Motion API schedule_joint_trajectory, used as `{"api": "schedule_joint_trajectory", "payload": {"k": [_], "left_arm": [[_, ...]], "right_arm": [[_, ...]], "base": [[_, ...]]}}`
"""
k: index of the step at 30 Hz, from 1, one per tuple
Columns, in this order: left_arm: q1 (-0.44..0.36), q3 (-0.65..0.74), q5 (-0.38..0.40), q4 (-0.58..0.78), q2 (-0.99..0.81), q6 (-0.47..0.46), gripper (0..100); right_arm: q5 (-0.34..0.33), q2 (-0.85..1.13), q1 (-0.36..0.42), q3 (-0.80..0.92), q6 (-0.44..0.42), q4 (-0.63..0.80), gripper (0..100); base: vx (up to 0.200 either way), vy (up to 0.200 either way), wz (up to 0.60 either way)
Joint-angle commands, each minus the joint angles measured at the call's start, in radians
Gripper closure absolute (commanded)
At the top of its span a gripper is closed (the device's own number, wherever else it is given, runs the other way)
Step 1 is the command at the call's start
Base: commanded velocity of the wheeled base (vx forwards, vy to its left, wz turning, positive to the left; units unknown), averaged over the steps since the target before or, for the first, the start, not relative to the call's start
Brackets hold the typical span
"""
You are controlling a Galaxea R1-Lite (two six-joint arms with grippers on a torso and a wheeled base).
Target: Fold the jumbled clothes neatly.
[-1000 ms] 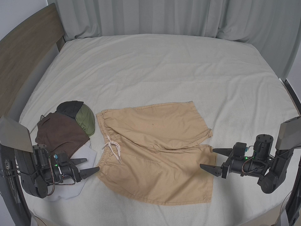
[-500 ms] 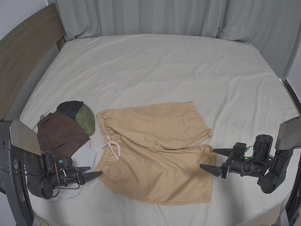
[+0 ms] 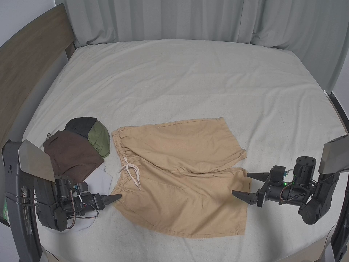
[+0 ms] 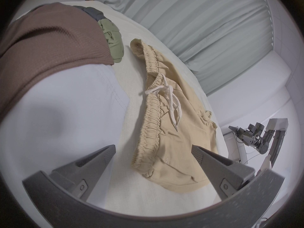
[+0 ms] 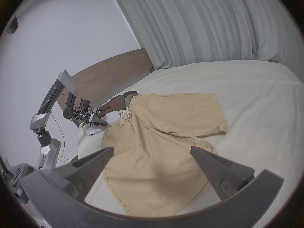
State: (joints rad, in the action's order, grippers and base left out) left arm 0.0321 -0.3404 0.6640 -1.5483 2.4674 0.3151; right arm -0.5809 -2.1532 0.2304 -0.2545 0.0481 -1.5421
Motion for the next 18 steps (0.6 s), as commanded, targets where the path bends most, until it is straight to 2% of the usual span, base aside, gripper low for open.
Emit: {"api": "schedule_joint_trajectory", "payload": {"k": [1,5,13,14,18], "left_arm": [[-0.028,-0.017,-0.015,0.001,0.013,0.025,0],[-0.046,-0.034,-0.055,0.001,0.019,0.052,0],[-0.046,-0.034,-0.055,0.001,0.03,0.047,0],[-0.046,-0.034,-0.055,0.001,0.034,0.044,100],[-0.044,-0.028,-0.054,-0.001,0.034,0.041,100]], "right_arm": [[-0.001,-0.001,-0.002,0.0,0.001,-0.001,0],[-0.001,-0.001,-0.002,0.0,0.001,-0.001,0],[-0.001,-0.001,-0.003,0.001,0.001,-0.001,0],[-0.001,-0.001,-0.003,0.001,0.001,-0.001,0],[-0.001,-0.002,-0.003,0.003,0.001,-0.001,0]], "base": [[0.0,0.0,0.0],[0.0,0.0,0.0],[0.0,0.0,0.0],[0.0,0.0,0.0],[0.0,0.0,0.0]]}}
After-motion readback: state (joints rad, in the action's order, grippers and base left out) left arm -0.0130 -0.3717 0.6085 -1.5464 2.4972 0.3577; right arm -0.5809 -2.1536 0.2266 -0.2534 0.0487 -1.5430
